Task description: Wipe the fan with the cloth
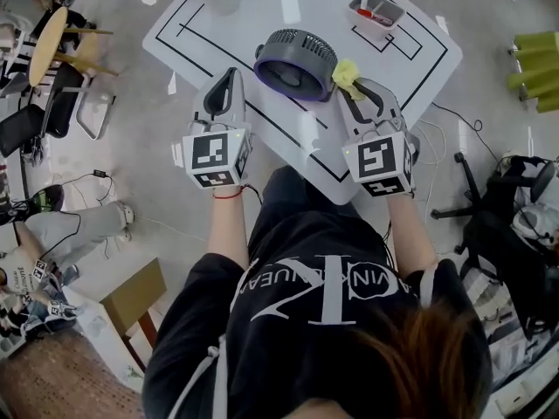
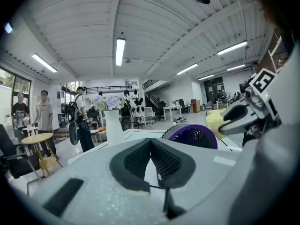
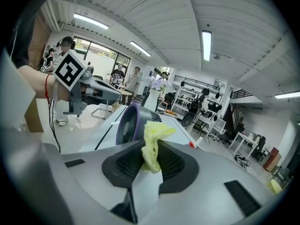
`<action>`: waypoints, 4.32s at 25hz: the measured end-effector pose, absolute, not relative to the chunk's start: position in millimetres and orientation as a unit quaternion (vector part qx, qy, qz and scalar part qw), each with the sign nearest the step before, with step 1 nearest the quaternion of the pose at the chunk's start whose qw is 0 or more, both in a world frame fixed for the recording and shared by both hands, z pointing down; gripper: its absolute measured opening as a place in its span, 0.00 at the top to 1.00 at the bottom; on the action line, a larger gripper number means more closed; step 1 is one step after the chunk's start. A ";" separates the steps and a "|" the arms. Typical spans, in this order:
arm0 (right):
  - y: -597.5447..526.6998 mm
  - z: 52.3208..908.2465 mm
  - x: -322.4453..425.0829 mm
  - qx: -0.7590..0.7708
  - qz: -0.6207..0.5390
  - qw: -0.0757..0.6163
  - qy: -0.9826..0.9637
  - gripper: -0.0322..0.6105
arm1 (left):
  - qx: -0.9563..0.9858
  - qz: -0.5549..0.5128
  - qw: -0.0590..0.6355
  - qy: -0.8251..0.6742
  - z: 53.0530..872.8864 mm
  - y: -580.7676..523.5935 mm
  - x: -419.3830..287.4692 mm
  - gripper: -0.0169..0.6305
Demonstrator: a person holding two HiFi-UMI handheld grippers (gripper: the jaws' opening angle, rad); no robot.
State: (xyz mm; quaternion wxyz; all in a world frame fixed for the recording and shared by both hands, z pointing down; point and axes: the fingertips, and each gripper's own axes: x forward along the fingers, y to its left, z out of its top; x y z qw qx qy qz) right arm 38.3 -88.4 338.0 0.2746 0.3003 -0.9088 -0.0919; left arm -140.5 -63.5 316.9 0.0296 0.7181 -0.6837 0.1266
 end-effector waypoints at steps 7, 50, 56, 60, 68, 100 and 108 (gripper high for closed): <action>-96.4 313.7 17.5 0.289 -0.106 0.248 -0.918 0.82 | 0.721 0.134 0.028 -0.680 319.1 -71.5 -143.1 0.96; -137.7 314.3 -139.8 0.168 -0.177 0.443 -0.863 0.83 | 0.781 0.125 0.043 -0.611 330.0 -165.9 -214.8 0.96; -137.3 301.9 -118.7 0.199 -0.172 0.416 -0.871 0.83 | 0.785 0.129 0.039 -0.605 329.8 -161.0 -196.0 0.96; -140.0 295.6 -102.2 0.219 -0.165 0.399 -0.875 0.83 | 0.786 0.133 0.036 -0.603 329.2 -159.8 -184.3 0.96; -140.4 287.0 -78.9 0.244 -0.155 0.377 -0.880 0.84 | 0.784 0.141 0.032 -0.603 327.3 -153.0 -171.4 0.96; -135.2 297.3 -13.6 0.299 -0.073 0.312 -0.899 0.84 | 0.772 0.166 0.020 -0.614 322.1 -129.0 -150.1 0.96; -133.6 306.4 -0.7 0.303 -0.063 0.306 -0.900 0.84 | 0.765 0.167 0.021 -0.621 324.4 -119.8 -142.4 0.96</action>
